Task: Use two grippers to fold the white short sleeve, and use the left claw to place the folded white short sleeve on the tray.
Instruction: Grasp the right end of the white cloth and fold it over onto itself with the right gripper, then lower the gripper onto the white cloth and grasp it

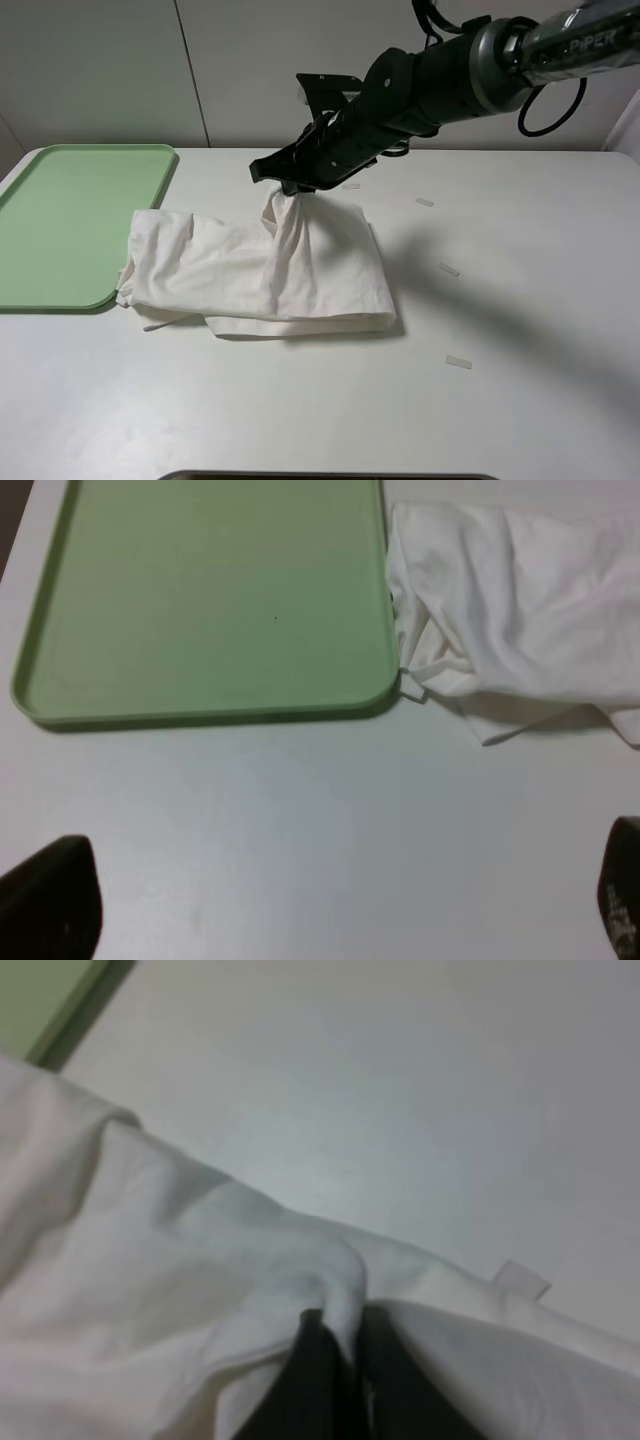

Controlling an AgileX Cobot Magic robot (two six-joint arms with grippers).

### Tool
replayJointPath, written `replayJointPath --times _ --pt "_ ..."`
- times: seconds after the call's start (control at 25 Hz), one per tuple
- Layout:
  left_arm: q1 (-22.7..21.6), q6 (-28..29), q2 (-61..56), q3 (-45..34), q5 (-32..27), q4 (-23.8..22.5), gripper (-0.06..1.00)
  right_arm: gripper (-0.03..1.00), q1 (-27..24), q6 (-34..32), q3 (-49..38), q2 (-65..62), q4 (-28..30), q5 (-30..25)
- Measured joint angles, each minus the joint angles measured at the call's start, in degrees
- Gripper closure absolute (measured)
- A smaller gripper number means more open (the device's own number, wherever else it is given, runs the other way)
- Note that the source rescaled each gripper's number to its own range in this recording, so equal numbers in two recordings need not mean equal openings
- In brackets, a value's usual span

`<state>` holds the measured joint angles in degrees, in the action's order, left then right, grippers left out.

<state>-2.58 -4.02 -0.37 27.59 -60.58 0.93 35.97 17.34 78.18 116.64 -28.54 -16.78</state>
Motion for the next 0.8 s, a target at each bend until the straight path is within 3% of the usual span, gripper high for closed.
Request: replayJointPath --times 0.2,0.32,0.36,0.4,0.56,0.8 --pt "0.0 0.0 0.0 0.0 0.0 0.0 -0.06 0.96 -0.96 -1.1 0.06 1.38 0.6 0.84" --pt "0.0 0.0 0.0 0.0 0.0 0.0 -0.06 0.6 -0.96 -1.1 0.06 1.32 2.13 0.51" --pt "0.0 0.0 0.0 0.0 0.0 0.0 -0.06 0.41 -0.96 -1.1 0.06 1.25 2.4 0.31" --pt "0.0 0.0 0.0 0.0 0.0 0.0 -0.06 0.29 -0.96 -1.1 0.06 1.19 2.53 0.19" --pt "0.0 0.0 0.0 0.0 0.0 0.0 -0.06 0.01 0.15 -1.04 0.06 -0.36 2.87 0.0" --pt "0.0 0.0 0.0 0.0 0.0 -0.02 -0.06 -0.03 2.53 1.42 0.13 -3.6 2.94 -2.46"
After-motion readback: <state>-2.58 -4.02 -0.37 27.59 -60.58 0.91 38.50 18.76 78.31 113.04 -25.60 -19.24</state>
